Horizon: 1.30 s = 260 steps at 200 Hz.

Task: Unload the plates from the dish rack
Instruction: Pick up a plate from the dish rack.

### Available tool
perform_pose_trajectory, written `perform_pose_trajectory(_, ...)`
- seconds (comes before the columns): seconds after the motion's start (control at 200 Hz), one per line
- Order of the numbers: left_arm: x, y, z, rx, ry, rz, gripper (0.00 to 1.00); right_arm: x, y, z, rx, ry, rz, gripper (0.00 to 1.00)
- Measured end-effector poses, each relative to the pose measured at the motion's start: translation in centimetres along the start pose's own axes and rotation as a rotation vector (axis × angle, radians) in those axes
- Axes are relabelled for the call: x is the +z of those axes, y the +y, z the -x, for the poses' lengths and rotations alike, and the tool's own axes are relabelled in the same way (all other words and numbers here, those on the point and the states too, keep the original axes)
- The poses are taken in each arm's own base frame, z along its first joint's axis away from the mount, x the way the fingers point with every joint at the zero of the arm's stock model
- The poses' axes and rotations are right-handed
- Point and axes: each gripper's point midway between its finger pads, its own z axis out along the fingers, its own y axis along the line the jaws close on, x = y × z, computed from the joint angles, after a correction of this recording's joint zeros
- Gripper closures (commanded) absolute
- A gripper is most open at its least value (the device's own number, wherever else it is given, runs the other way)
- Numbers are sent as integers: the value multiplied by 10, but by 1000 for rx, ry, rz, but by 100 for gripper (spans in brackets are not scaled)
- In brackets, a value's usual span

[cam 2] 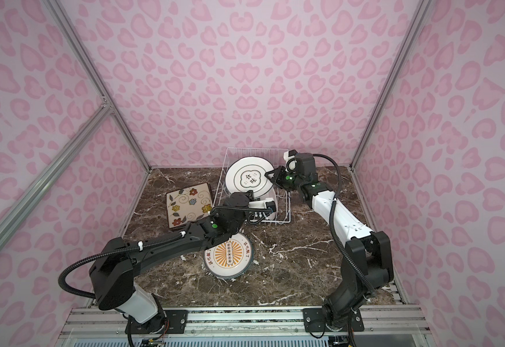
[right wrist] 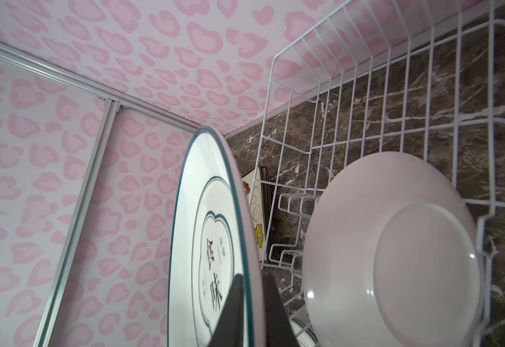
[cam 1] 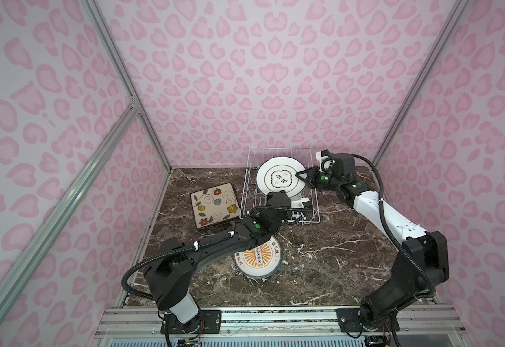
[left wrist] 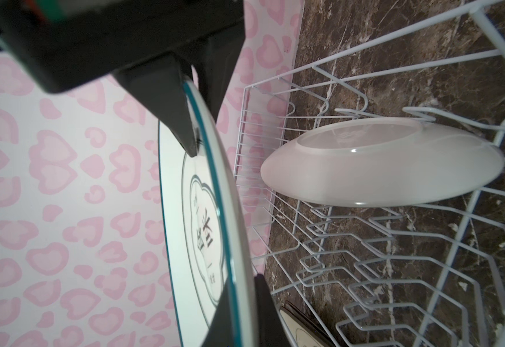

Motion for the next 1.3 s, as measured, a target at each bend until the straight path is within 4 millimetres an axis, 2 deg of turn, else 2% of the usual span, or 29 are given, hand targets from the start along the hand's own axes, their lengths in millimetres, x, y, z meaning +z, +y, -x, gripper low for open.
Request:
perform_pose_trajectory(0.035,0,0,1,0,-1,1,84,0,-1,1,5,-6,-7,100)
perform_pose_trajectory(0.125,1,1,0,-34,1,2,75,0,4,3,-31,-11,13,100)
perform_pose_trajectory(0.175,1,4,0,-60,2,7,65,-2,8,5,-57,-21,26,100)
perform_pose_trajectory(0.21,1,7,-1,-75,5,13,52,-3,11,6,-71,-24,33,100)
perform_pose_trajectory(0.255,1,10,-1,-98,7,21,42,-4,11,5,-89,-25,34,100)
perform_pose_trajectory(0.33,1,16,-4,-140,15,34,30,-5,10,3,-91,-21,33,100)
perform_pose_trajectory(0.585,-5,29,-9,-253,16,56,9,-11,10,5,-93,-60,38,100)
perform_pose_trajectory(0.64,-9,34,-12,-303,7,45,0,-13,11,8,-88,-76,45,100)
perform_pose_trajectory(0.785,-19,52,-23,-490,-23,-9,3,-20,17,23,-65,-144,81,100)
perform_pose_trajectory(0.895,-28,60,-35,-629,-34,-53,3,-23,10,35,-49,-199,73,100)
perform_pose_trajectory(1.04,-43,93,-31,-813,-132,-26,3,-20,-16,26,-29,-180,3,100)
perform_pose_trajectory(1.16,-46,101,-25,-921,-200,-74,3,-19,-18,24,-27,-177,1,100)
perform_pose_trajectory(1.3,-39,118,-51,-1127,-212,-116,3,-23,-19,24,-28,-184,-1,100)
